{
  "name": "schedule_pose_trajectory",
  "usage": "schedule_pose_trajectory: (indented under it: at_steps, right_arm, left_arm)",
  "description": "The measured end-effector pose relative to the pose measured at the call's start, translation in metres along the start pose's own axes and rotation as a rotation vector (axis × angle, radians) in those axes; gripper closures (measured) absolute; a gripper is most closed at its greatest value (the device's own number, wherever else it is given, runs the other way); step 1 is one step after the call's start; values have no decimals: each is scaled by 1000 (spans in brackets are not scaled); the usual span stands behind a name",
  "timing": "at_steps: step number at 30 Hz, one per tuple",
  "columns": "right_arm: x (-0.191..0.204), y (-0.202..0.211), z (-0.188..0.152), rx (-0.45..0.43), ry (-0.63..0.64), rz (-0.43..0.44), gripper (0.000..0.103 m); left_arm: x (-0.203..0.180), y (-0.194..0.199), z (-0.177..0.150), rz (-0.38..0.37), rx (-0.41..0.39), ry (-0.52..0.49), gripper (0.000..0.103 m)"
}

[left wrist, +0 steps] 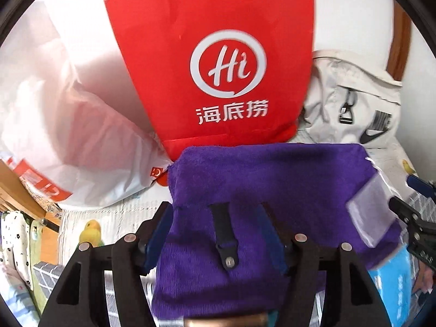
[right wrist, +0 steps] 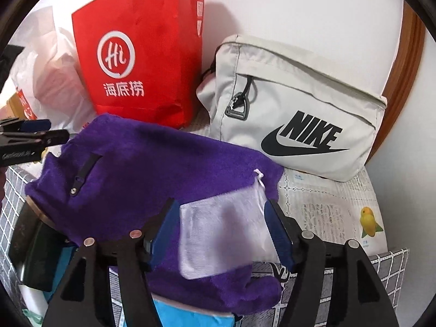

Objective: Organize soft objects
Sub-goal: 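Lower the mesh bag onto the purple towel and open the right gripper, then move the right gripper to the green wipes packet while the left returns to the yellow pouch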

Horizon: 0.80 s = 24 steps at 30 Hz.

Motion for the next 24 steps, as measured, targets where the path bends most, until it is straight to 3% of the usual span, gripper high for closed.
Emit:
schedule_pose_trajectory:
  at_steps: [6,10,17,24]
  right_arm:
    - [3,32,9,-53,-19,15,27]
    - [9,54,14,-90,-20,28,18]
    - [20,94,9,-115,-38,42,18]
    - [31,144,-27,-97,-74,82,18]
  left_arm:
    - [-1,53,-15,-71,-46,52,41]
    - [-2,80,-29,-66,-62,29,41]
    - [6,112,-68,-51,-17,60,41]
    - [7,143,-114,-87,10,121,41]
Point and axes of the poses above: each gripper's, at about its wrist camera, not at the fingertips, and y roughly against the way its jaws point, x to its left, z to its top, the point moved 9 cm from there along -y, roughly the way its jaws point, and after that the axes turned 10 degrees about -x, right-handed, at the moved point
